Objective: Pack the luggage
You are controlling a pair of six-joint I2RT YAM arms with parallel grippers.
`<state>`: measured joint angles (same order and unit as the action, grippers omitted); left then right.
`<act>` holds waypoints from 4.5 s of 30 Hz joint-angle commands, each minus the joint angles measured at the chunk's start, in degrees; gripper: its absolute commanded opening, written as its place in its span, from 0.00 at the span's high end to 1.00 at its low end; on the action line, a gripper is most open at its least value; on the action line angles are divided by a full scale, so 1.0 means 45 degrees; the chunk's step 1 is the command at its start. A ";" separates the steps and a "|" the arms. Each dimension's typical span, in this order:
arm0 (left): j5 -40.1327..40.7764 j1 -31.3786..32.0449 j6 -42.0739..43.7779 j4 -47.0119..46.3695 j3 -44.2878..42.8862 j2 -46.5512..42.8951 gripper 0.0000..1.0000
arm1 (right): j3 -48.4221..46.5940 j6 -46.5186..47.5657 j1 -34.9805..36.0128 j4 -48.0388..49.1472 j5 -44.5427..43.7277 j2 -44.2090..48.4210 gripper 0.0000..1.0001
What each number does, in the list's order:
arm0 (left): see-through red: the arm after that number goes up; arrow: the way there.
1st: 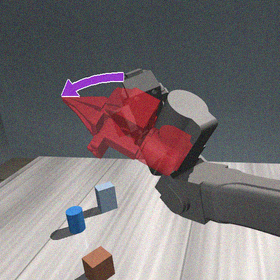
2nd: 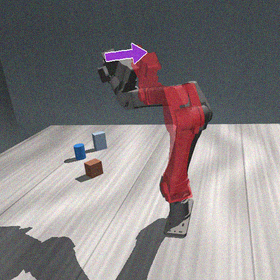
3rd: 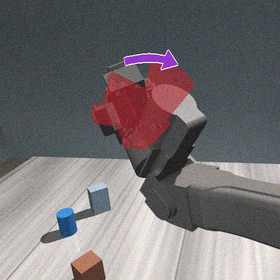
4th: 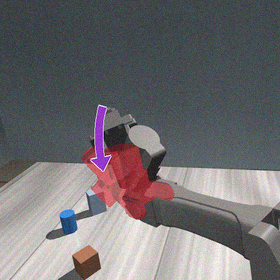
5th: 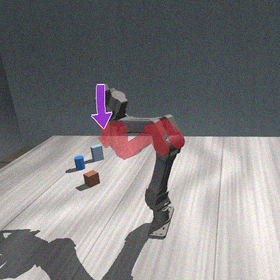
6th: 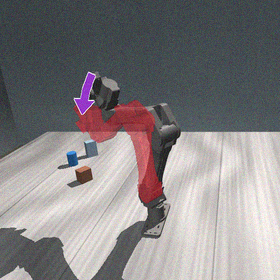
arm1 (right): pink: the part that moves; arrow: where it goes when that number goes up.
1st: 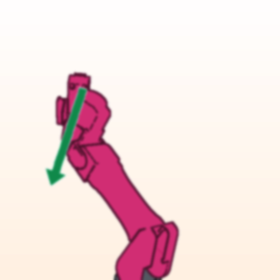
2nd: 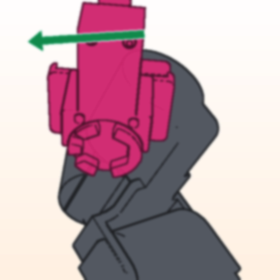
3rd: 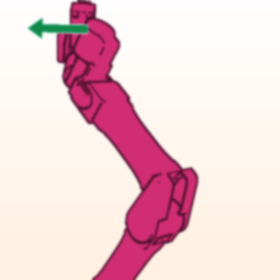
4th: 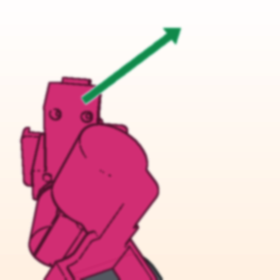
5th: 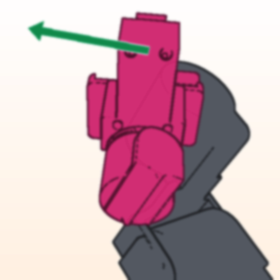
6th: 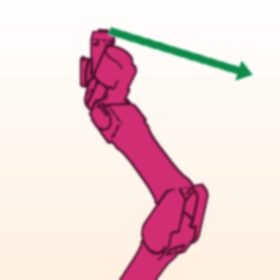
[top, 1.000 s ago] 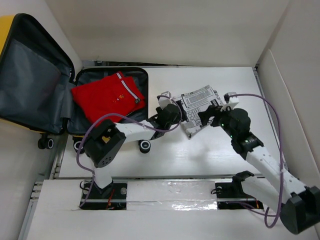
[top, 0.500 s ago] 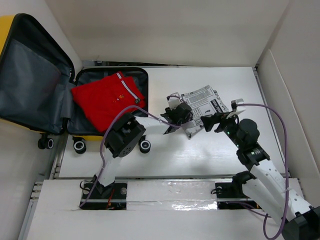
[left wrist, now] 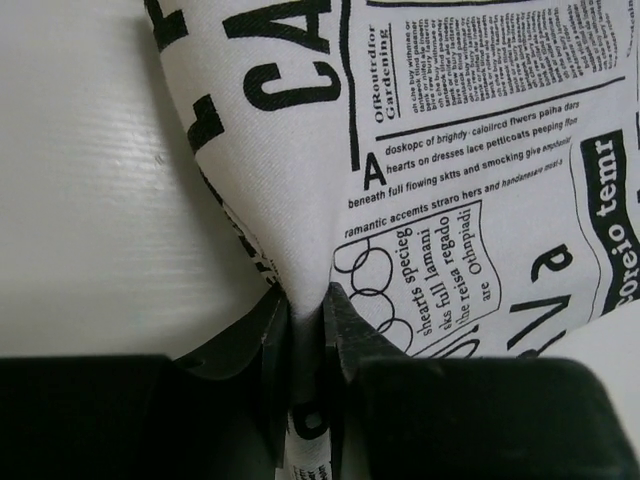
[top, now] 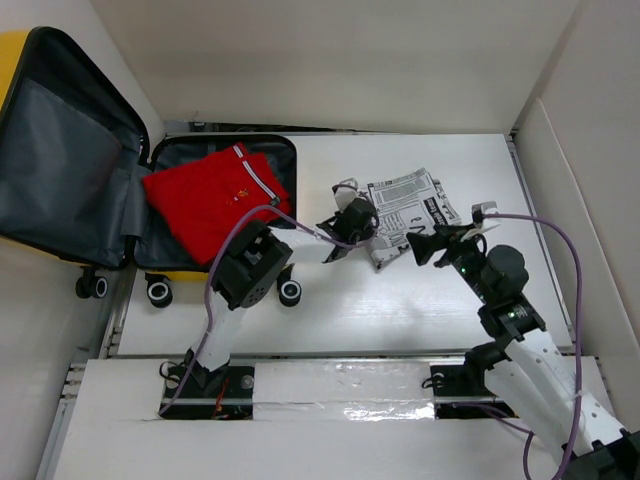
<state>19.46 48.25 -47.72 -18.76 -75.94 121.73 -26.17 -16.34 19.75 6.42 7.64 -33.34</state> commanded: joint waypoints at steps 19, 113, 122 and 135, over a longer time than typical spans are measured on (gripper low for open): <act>-0.4033 -0.5172 0.6482 0.5946 -0.3517 -0.7201 1.00 | 0.0211 -0.0061 0.0005 0.0313 0.0588 0.0671 0.15; -1.2980 -1.0351 0.6701 0.5929 0.8574 -2.1423 0.73 | -0.0922 0.0584 0.1919 0.1113 0.0550 -0.4582 0.50; -1.9509 -1.0351 0.3956 0.2847 0.8166 -1.9575 0.45 | -0.1078 0.0370 0.2037 0.1289 -0.0503 -0.4700 0.62; -2.2452 -0.8671 -0.3092 -0.8826 0.5666 -1.8596 0.37 | -0.2326 0.0095 0.2037 -0.0036 -0.1639 -0.3588 0.72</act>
<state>-79.75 8.69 -41.23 -22.00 -48.62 38.61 -32.49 -16.32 28.58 7.03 2.63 -51.48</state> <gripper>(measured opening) 0.623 0.272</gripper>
